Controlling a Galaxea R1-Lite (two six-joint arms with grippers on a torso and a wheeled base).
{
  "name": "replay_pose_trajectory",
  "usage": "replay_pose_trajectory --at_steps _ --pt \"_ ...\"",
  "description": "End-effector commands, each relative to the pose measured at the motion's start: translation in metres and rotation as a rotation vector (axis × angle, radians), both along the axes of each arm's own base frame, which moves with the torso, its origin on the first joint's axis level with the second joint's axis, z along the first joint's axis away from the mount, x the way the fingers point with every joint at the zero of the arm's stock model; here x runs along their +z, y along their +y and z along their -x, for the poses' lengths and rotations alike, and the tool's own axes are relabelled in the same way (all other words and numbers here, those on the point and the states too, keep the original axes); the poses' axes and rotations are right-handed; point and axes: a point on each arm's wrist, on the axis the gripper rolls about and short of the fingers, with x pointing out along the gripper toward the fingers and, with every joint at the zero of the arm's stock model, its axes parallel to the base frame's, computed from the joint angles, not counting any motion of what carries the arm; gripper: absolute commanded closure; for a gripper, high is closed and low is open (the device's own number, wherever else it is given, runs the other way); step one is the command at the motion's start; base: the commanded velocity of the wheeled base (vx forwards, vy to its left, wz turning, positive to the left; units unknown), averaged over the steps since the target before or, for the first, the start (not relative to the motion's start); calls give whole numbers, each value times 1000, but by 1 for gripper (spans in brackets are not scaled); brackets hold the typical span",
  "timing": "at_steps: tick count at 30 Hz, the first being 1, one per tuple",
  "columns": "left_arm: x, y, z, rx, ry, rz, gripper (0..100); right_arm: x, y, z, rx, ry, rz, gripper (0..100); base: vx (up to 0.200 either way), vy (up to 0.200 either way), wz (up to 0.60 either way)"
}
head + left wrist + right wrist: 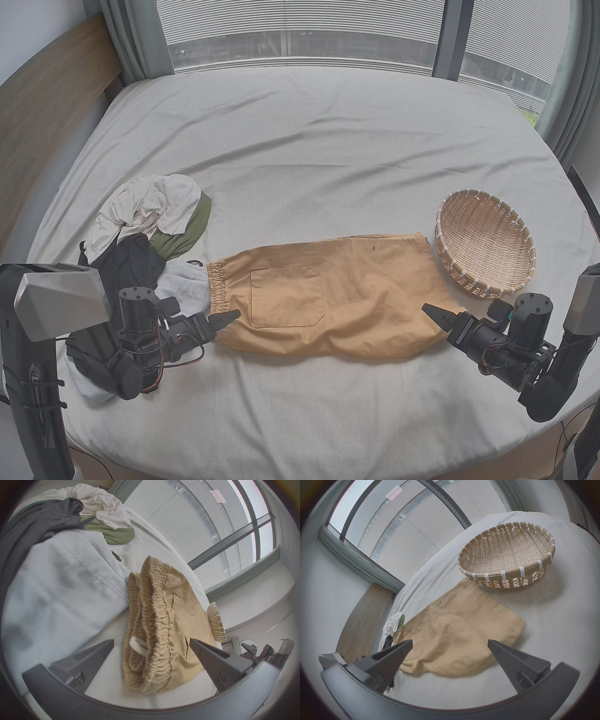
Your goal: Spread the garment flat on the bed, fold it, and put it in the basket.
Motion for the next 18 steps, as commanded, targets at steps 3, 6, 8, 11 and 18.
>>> replay_pose_trajectory --at_steps 3,6,8,11,18 --pt "-9 -10 -17 -10 -12 24 0 14 -1 5 4 -47 -18 0 0 0 0" --pt "-4 -18 -25 -13 -24 63 0 16 -1 7 4 -52 -20 0 0 0 0" --pt "-4 -23 -29 -17 -14 75 0 15 -2 9 5 -46 -19 0 0 0 0" --pt "-3 -28 -32 -24 -1 76 0 15 -2 9 5 -46 -20 0 0 0 0" --pt "-1 -30 -30 -27 2 75 100 15 -2 9 4 -48 -23 0 0 0 0"
